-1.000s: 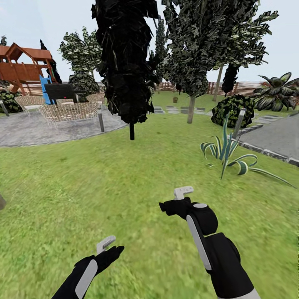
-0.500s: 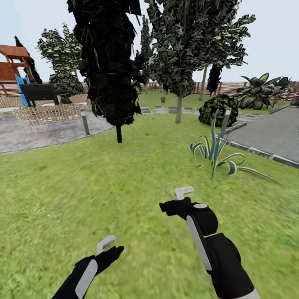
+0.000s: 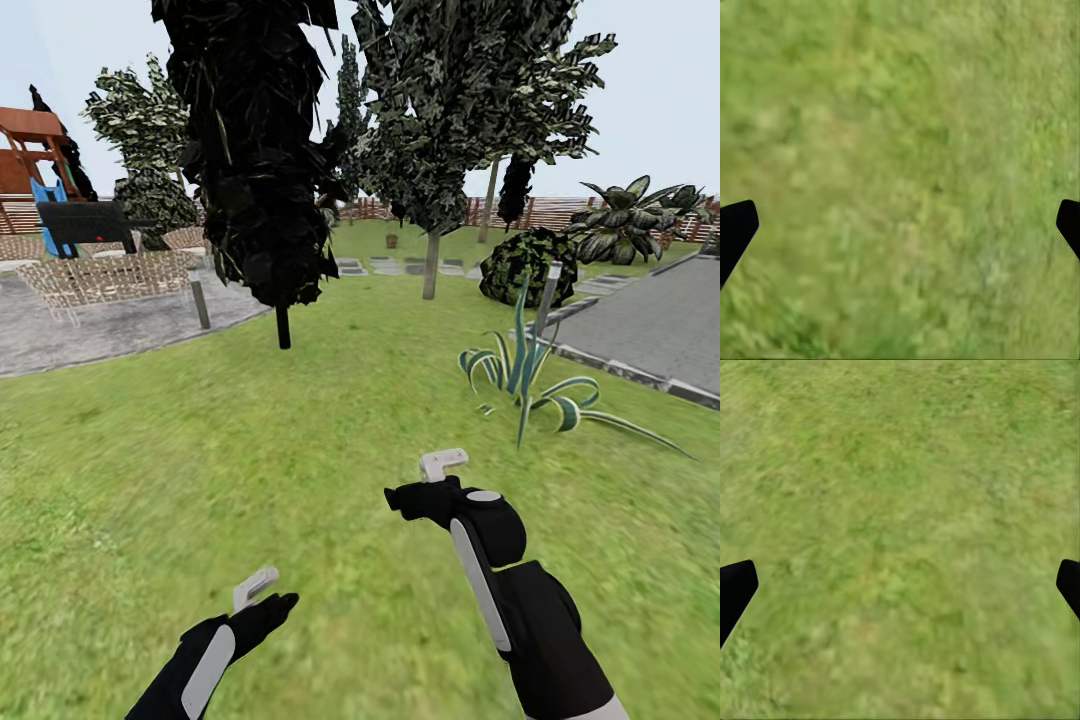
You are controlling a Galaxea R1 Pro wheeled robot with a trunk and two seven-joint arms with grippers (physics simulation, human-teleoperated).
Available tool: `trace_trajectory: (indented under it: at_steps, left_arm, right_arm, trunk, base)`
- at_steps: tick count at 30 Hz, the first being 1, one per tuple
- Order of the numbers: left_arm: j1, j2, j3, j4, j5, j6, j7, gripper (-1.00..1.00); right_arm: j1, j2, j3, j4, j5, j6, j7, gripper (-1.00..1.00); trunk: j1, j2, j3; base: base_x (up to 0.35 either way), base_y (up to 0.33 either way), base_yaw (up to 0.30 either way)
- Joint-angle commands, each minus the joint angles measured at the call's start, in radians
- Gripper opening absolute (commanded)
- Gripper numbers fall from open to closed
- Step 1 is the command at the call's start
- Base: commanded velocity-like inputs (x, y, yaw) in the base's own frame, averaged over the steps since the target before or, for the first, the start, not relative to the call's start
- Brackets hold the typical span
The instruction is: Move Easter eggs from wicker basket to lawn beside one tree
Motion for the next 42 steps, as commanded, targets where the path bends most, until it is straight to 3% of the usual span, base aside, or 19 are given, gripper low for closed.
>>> trace_trajectory:
  at_steps: [1, 42]
  left_arm:
    - [0.0, -0.001, 0.002, -0.001, 0.008, 0.006, 0.002, 1.0]
    - [0.0, -0.001, 0.001, -0.001, 0.008, 0.007, 0.002, 1.0]
  right_arm:
    - [-0.001, 0.0, 0.0, -0.001, -0.001, 0.004, 0.0, 1.0]
    - [-0.001, 0.0, -0.003, -0.001, -0.001, 0.001, 0.0, 1.0]
  trunk:
    - [0.001, -0.001, -0.001]
    - [0.001, -0.001, -0.001]
  base:
    - [0.333, 0.0, 0.0]
    - [0.334, 0.0, 0.0]
